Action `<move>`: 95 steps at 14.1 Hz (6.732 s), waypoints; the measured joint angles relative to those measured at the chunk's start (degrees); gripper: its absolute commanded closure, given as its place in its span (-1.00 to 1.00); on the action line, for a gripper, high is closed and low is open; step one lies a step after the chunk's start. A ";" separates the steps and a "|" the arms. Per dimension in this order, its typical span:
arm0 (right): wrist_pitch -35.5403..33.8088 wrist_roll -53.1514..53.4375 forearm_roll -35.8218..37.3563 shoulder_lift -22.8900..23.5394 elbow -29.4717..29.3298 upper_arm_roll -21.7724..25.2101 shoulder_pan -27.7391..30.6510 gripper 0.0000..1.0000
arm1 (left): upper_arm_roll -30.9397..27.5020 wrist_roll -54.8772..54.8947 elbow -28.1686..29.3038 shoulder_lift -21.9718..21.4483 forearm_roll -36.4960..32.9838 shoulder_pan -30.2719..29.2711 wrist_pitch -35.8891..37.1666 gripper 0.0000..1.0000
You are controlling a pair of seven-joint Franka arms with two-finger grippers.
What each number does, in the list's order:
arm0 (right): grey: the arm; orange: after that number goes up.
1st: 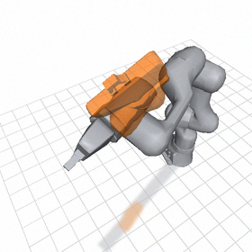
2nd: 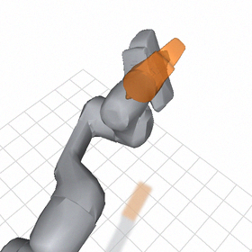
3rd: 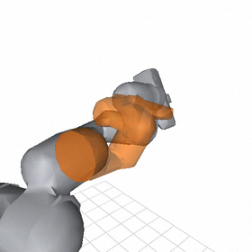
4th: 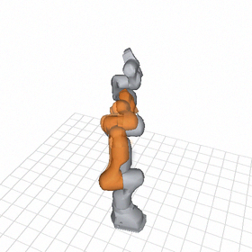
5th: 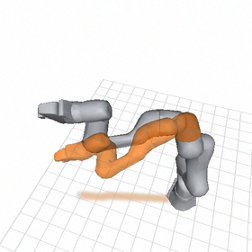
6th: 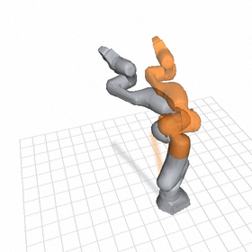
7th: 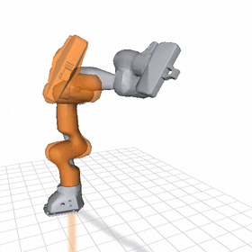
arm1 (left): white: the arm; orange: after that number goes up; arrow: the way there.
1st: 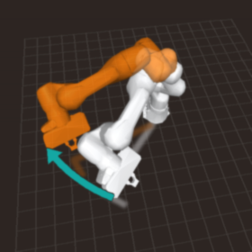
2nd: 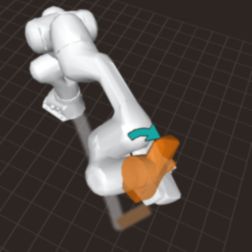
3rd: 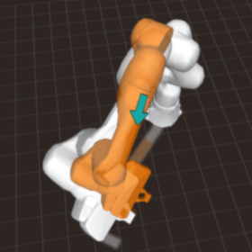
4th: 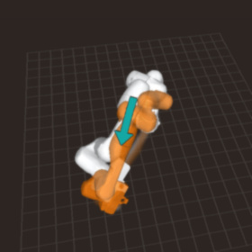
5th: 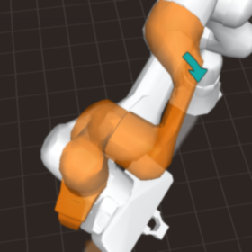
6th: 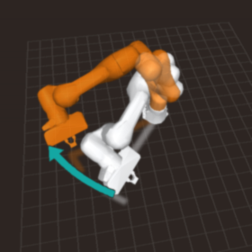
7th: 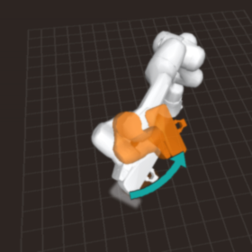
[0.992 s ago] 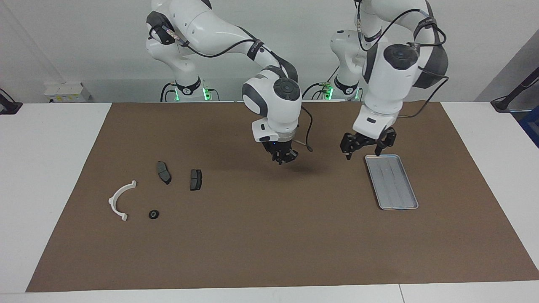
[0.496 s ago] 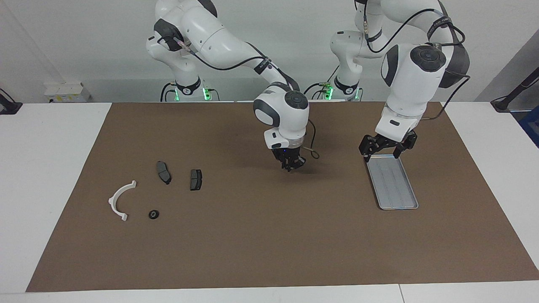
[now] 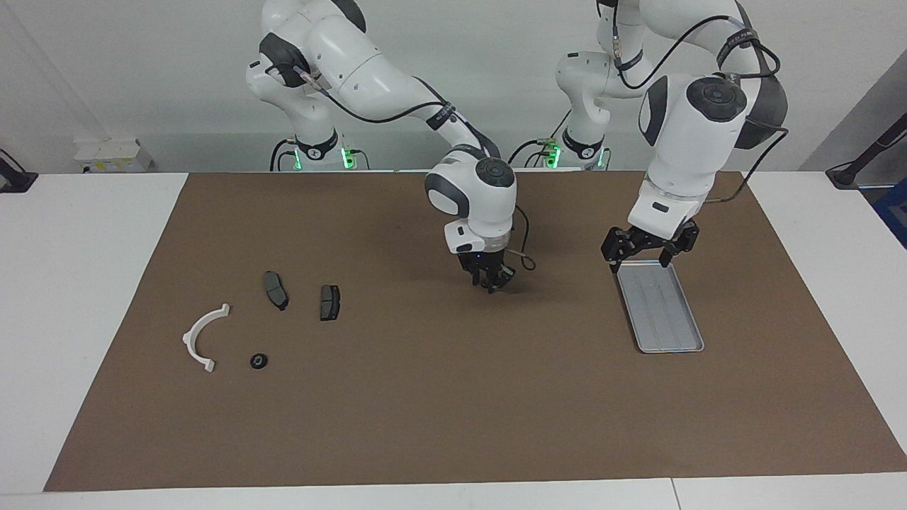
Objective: Pick bearing gear from pile to tray
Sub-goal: 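Carry the bearing to the table center and open the right gripper, then grasp the bearing with the left gripper while the right gripper withdraws, then place the bearing in the tray while the right gripper grasps another bearing, then set the second bearing at the table center and withdraw the right gripper, then grasp the second bearing with the left gripper while the right gripper retracts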
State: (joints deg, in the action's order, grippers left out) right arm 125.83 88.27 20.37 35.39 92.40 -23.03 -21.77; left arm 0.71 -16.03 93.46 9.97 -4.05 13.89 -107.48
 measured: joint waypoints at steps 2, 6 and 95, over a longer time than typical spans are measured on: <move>-7.16 -0.93 0.20 -0.26 -4.11 0.21 0.67 -1.00 | 0.09 0.00 0.00 0.02 0.00 0.09 0.00 -1.00; -20.18 -20.79 -3.92 -4.20 -13.17 0.31 10.07 -1.00 | 0.70 -0.94 0.42 0.05 3.50 1.33 -0.78 -1.00; -20.22 -56.08 -3.25 -5.71 -9.93 -12.52 39.55 -1.00 | 0.83 3.94 20.26 -3.63 -0.06 -2.64 -15.21 -1.00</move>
State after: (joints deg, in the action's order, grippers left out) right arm 105.61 32.19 17.12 29.68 82.46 -35.55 17.78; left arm 1.54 -12.08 113.71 6.34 -4.11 11.25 -122.69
